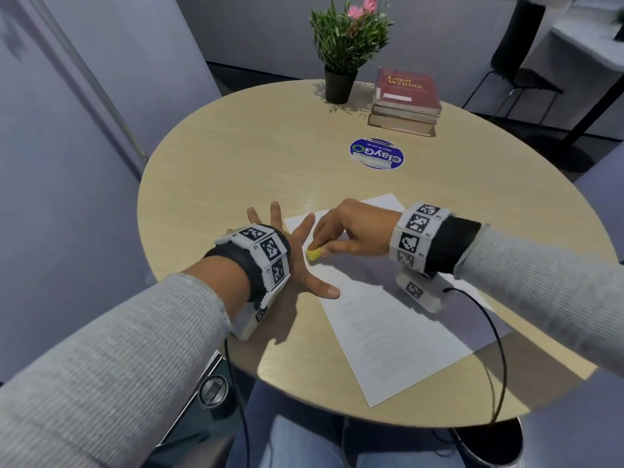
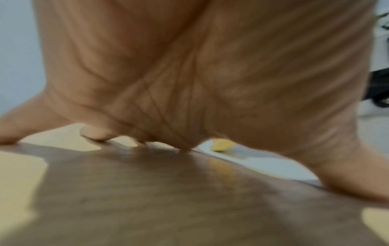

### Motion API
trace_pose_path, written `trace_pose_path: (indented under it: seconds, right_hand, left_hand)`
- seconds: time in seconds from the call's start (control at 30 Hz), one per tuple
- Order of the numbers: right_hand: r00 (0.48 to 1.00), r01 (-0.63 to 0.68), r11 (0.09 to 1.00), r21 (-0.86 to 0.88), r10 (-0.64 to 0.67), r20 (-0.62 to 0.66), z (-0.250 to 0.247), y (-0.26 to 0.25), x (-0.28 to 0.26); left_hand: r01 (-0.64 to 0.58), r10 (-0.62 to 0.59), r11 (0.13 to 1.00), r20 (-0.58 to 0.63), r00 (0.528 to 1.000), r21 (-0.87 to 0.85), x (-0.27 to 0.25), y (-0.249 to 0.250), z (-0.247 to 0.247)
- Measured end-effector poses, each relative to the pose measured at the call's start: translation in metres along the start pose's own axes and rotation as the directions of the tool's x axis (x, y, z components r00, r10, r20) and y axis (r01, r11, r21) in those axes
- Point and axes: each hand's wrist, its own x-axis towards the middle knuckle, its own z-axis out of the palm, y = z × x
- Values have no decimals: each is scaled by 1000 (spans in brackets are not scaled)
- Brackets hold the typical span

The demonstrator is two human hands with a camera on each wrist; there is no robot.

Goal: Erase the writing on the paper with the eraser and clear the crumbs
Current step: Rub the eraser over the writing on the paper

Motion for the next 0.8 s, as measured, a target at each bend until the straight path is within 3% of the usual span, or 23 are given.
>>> trace_pose_path:
  seconds: [0.1,0.2,0.27,0.37,0.53,0.6,0.7,0.8]
  right_hand:
    - [994,-87,996,-5,86,-67,-7,5,-1]
    - [999,-6,998,63,4,44,4,-4,-9]
    - [997,-45,994,96,39,69,1,2,-11]
    - [986,-153,988,32,155,-58,-12,17,-7]
    - [997,-6,998,56,1,82,5,-3,-22]
    - [997,-71,995,72,70,19,-4,6,-16]
    - [980,-153,987,-52,145,-135,-13,23,-6]
    - [999,-39,999,3,39,-1,0,4,-15]
  left_hand:
    - [-1,0,1000,-25,1000,-26,-4,1,1]
    - [31,-31,1000,-3,1000,8,-4,3,-1]
    - [51,-52,998,26,998,27,-2,4,-4]
    - [62,-63,997,35,997,39,-3,5,-6]
    - [71,-72,996,26,997,50,-4,7,-6]
    - [75,-77,996,36,996,56,-3,7,-7]
    - [65,-67,997,47,997,44,-1,5,-6]
    - [71,-73,996,40,997,52,-2,5,-6]
